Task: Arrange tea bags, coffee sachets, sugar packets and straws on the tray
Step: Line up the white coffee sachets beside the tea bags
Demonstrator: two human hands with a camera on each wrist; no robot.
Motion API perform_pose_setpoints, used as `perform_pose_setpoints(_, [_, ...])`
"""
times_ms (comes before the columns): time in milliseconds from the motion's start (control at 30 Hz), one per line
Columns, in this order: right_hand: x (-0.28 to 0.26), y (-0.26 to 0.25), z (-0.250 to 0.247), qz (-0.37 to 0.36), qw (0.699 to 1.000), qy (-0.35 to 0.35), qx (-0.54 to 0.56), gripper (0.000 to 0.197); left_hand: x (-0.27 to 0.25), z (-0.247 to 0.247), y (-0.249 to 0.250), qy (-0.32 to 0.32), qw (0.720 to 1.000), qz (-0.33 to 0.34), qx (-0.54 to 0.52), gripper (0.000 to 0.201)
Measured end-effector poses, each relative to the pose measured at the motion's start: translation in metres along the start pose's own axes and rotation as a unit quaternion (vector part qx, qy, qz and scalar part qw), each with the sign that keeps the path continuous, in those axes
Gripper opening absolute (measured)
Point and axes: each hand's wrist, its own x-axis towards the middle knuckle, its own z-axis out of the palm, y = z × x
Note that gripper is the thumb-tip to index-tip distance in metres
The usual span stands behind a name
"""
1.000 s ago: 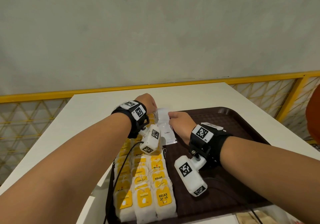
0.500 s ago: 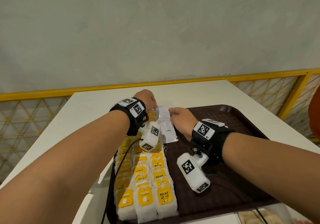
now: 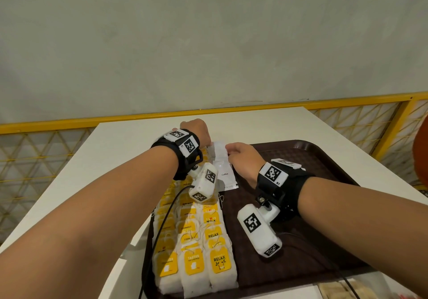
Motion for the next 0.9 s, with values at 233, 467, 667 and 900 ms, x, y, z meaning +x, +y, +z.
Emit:
perform_pose_setpoints(233, [-0.003,0.004,-0.002,0.006,1.0,-0.002,-0.002,0.046,0.003,0.005,-0.004,-0.002,0.998,-0.001,0.062,0.02])
perform_pose_setpoints(467, [-0.001,0.006,-0.003,0.006,1.0,-0.007,-0.004,0.045,0.006,0.005,-0.003,-0.011,0.997,-0.004,0.072,0.02])
perform_pose_setpoints(667, [-0.021,-0.004,-0.009,0.004,1.0,-0.002,0.031,0.038,0.002,0.002,-0.002,-0.007,0.998,-0.005,0.055,0.018])
perform_pose_setpoints(900, [-0.029,0.005,0.0,0.003,1.0,0.005,0.017,0.048,-0.007,-0.003,-0.003,0.005,1.0,-0.027,0.002,0.016])
